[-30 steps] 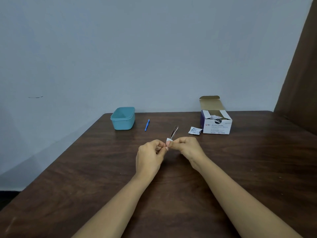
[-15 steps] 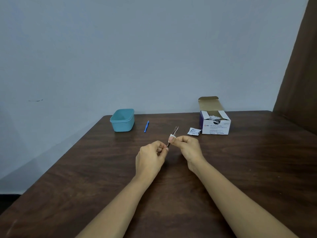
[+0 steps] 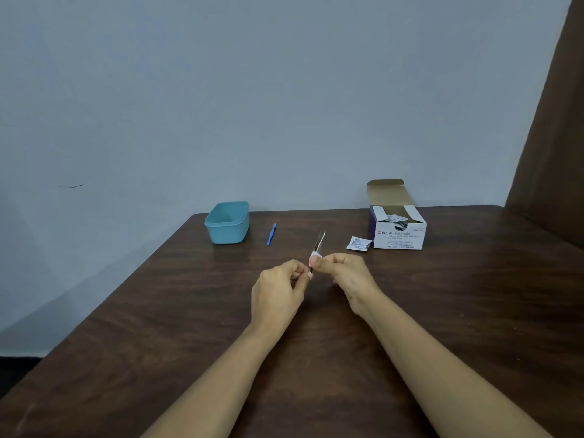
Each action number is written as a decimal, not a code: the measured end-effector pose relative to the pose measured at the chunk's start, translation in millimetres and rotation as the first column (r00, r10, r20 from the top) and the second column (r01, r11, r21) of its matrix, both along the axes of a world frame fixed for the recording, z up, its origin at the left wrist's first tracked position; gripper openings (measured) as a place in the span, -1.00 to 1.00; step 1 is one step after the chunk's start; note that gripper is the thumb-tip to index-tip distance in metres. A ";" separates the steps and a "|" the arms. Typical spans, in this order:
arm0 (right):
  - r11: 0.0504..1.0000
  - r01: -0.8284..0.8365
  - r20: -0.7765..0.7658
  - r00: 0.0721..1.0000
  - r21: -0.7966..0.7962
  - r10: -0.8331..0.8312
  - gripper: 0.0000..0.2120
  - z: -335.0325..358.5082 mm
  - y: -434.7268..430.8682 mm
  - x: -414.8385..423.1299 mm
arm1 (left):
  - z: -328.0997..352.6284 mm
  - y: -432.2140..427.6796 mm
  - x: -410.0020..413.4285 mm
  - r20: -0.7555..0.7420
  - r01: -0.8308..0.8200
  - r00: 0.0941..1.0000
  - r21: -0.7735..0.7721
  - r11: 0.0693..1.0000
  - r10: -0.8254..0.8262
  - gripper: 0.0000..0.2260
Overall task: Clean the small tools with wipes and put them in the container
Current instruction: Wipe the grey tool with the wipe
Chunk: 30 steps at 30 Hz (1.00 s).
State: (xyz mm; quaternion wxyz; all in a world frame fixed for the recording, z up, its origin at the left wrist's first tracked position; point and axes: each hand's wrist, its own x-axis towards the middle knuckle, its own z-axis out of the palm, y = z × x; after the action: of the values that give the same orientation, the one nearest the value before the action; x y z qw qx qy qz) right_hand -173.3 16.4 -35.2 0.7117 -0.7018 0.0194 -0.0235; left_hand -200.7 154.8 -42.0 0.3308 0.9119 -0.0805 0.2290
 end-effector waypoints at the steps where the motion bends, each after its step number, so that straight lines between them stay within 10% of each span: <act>1: 0.998 0.038 0.003 0.999 0.046 -0.038 -0.78 -1.6 -0.2 1.5 | 0.3 -1.3 -0.3 -0.007 0.000 1.000 0.003 1.000 0.000 -0.87; 20: 0.986 0.004 0.127 0.992 -0.165 0.017 -0.80 -9.7 2.2 2.7 | -1.5 -1.5 -0.5 -0.012 -0.029 0.999 0.059 0.998 0.030 -0.89; 30: 0.978 0.193 0.082 0.977 0.077 -0.199 -0.73 -10.3 3.8 7.7 | 0.3 -10.1 -4.6 0.064 -0.032 0.998 0.258 0.966 0.016 -0.84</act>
State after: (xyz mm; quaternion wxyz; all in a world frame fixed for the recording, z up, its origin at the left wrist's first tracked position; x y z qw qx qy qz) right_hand -165.6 20.3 -45.5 0.7298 -0.6698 0.0577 -0.1242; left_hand -205.2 144.7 -41.7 0.2034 0.9408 -0.1086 0.2485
